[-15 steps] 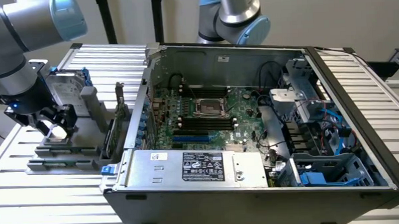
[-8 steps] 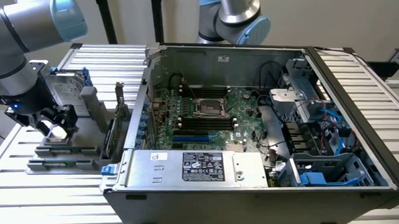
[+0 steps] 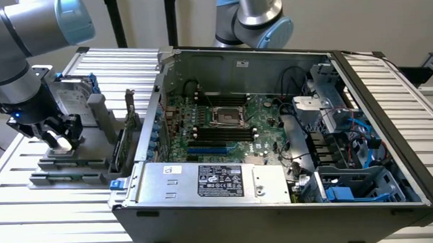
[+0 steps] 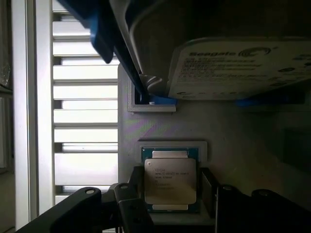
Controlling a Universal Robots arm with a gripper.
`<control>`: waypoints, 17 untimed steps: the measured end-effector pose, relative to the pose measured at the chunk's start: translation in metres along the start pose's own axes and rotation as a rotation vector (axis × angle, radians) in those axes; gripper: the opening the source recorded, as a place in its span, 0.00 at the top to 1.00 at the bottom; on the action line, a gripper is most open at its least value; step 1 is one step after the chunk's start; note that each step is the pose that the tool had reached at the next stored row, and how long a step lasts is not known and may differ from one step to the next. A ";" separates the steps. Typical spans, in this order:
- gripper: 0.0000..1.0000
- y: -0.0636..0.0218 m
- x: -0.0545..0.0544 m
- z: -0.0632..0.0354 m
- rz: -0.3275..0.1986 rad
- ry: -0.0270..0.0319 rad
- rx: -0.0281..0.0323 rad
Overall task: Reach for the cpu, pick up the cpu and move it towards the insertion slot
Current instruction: 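Pick up the cpu and move it towards the insertion slot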
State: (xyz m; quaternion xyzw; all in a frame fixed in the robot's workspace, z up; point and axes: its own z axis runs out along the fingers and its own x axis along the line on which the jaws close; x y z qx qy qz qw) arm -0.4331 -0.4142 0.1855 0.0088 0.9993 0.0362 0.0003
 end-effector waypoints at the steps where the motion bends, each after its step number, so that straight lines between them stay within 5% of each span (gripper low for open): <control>1: 0.44 0.0000 0.000 0.0000 0.000 0.0001 0.0000; 8: 0.46 0.0005 0.000 -0.0070 0.002 -0.0002 0.0000; 17: 0.46 0.0031 -0.001 -0.0418 0.008 -0.0005 0.0000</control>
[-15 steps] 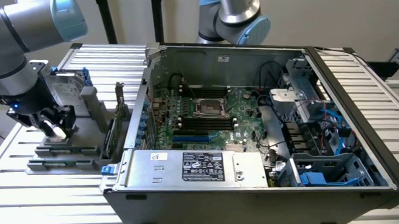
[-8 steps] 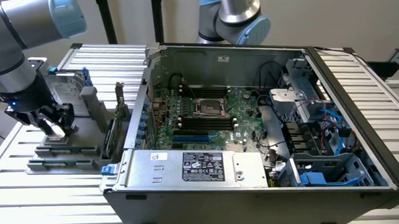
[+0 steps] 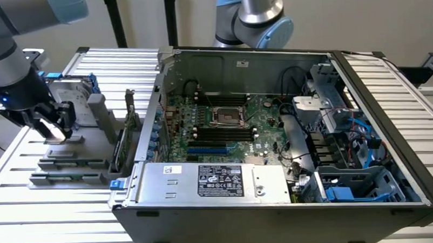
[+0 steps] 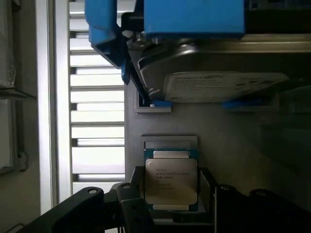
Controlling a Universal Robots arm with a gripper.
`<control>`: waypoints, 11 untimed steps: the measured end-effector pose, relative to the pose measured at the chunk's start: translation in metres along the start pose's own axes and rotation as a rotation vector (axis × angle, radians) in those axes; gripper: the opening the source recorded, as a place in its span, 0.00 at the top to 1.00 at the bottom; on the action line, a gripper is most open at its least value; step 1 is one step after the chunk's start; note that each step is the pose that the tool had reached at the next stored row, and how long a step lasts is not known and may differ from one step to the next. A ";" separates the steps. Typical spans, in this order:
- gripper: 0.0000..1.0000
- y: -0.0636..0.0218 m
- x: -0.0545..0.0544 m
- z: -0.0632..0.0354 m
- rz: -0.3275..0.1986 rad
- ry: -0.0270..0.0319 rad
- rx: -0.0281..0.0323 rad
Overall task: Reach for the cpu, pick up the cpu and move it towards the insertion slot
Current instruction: 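Pick up the cpu and move it towards the insertion slot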
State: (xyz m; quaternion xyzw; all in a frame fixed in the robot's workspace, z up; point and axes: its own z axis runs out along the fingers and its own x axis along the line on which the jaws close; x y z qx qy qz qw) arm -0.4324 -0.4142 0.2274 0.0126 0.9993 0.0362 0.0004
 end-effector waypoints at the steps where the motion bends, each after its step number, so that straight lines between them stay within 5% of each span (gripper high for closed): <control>1: 0.46 0.0003 0.000 -0.0045 0.000 0.0000 0.0000; 11: 0.46 0.0038 -0.007 -0.0498 0.001 -0.0001 0.0000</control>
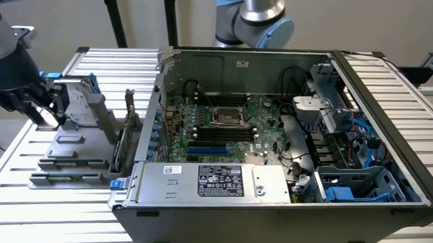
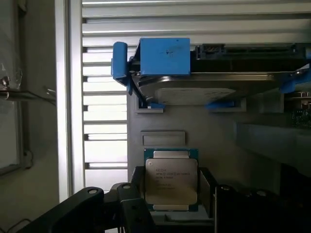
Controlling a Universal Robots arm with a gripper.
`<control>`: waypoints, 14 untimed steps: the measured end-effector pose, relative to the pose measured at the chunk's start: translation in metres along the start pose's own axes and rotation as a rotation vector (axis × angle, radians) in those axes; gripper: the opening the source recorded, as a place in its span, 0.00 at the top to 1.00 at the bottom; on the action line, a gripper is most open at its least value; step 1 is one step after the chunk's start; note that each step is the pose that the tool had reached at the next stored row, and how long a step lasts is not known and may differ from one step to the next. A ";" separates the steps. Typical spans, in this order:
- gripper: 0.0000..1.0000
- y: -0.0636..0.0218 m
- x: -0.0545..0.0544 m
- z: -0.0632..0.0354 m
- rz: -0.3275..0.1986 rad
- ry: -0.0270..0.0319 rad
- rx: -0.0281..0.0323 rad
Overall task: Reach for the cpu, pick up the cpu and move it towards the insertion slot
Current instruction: 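Pick up the cpu and move it towards the insertion slot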
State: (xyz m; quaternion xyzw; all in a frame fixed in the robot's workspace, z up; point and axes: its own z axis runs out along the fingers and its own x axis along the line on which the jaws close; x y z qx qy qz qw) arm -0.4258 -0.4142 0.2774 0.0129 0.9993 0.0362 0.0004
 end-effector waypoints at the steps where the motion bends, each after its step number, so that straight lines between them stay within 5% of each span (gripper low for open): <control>1: 0.46 0.0004 -0.001 -0.0046 0.000 0.0000 0.0000; 8: 0.46 0.0031 -0.015 -0.0364 0.000 0.0001 0.0001; 14: 0.46 0.0057 -0.041 -0.0636 0.000 0.0000 -0.0006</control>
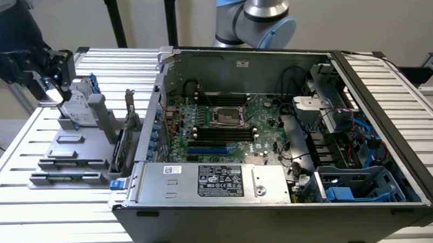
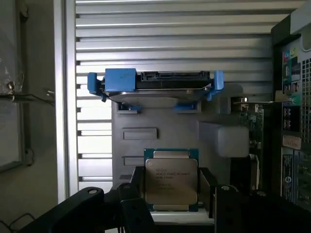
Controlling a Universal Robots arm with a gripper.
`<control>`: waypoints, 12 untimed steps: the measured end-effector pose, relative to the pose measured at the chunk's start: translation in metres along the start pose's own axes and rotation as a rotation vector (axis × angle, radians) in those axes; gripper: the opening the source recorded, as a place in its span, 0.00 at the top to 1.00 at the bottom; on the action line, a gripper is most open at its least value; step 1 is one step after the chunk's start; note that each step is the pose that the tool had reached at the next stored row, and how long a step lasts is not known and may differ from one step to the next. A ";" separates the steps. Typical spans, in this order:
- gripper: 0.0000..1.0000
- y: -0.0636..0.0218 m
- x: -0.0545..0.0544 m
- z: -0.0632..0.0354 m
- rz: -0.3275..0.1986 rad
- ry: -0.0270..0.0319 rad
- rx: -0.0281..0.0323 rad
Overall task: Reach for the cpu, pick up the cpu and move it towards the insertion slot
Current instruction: 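Pick up the cpu and move it towards the insertion slot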
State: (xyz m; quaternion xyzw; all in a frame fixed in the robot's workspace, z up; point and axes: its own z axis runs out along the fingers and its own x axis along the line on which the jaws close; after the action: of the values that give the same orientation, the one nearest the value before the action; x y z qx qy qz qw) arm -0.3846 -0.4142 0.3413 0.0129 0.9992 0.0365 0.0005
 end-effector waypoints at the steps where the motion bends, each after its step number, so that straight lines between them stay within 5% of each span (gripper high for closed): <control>1: 0.46 0.0004 -0.004 -0.0045 0.000 0.0002 0.0000; 6: 0.46 0.0024 -0.027 -0.0232 0.000 0.0000 -0.0012; 12: 0.46 0.0038 -0.054 -0.0326 0.000 0.0001 -0.0020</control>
State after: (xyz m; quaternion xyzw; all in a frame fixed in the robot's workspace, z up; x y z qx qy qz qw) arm -0.3301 -0.4142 0.3741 0.0129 0.9992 0.0375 0.0004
